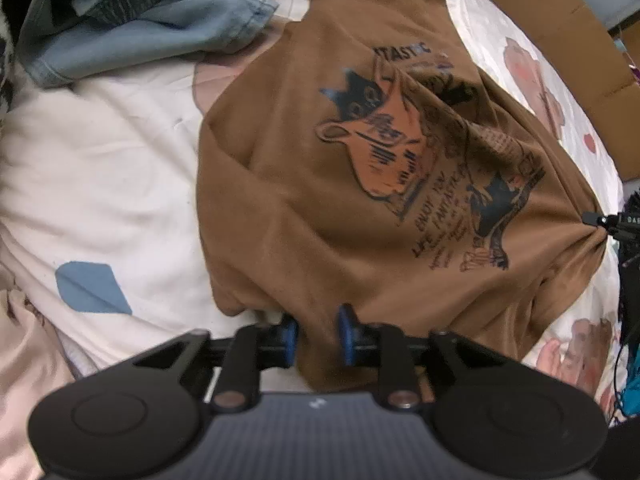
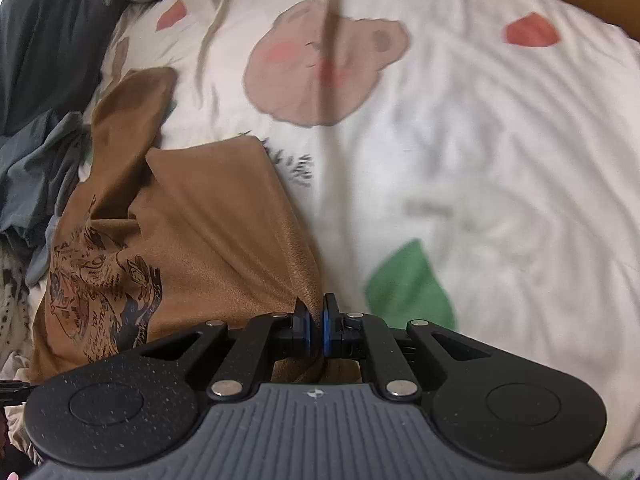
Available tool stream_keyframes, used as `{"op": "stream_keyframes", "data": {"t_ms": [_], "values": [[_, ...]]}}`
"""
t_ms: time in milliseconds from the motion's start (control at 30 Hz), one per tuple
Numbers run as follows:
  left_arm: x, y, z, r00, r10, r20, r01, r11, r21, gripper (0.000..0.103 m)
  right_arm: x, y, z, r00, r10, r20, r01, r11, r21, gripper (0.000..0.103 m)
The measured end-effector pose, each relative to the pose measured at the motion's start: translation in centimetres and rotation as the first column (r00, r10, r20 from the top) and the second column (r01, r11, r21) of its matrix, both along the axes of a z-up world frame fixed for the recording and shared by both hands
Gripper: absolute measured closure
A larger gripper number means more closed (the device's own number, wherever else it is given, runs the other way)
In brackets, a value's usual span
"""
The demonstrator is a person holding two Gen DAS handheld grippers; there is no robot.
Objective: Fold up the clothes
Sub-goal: 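Open the left gripper and release the brown T-shirt onto the bed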
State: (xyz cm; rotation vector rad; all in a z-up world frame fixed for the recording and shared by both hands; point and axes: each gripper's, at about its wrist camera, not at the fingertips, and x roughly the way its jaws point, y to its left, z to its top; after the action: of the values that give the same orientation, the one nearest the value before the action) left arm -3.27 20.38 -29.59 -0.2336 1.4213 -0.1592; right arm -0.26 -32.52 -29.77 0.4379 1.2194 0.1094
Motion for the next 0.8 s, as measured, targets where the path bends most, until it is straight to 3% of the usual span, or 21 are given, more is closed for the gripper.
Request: {"op": "stream_keyframes", "data": {"t_ms": [300,400,600,800], "values": [[2.8,2.0,-0.4,0.998,0.045,0.05,-0.044,0.999,-0.019,0.061,-5.7,-4.7,2.0,0.984,-0.175,-0.017,0.174,0.983,-0.059,0.1],[3.9,1.9,-1.0,0.995,0.056,0.08,-0.055,0.998,-0.014,0.05,-8.7,-6.7,2.3,0.966,-0.254,-0.038,0.252,0.966,-0.063,0.1],[6.8,0.7,-3.7,0.992,0.047,0.116,-0.045,0.999,-0.022,0.05,-14.0,-9.8,2.5,0.925,-0.374,-0.075,0.366,0.926,-0.094,0.1],[9.0,-0.8,-3.7,0.987,0.02,0.157,-0.017,1.0,-0.026,0.05,-18.3,-11.0,2.5,0.893,-0.439,-0.1,0.428,0.897,-0.114,0.1]]}}
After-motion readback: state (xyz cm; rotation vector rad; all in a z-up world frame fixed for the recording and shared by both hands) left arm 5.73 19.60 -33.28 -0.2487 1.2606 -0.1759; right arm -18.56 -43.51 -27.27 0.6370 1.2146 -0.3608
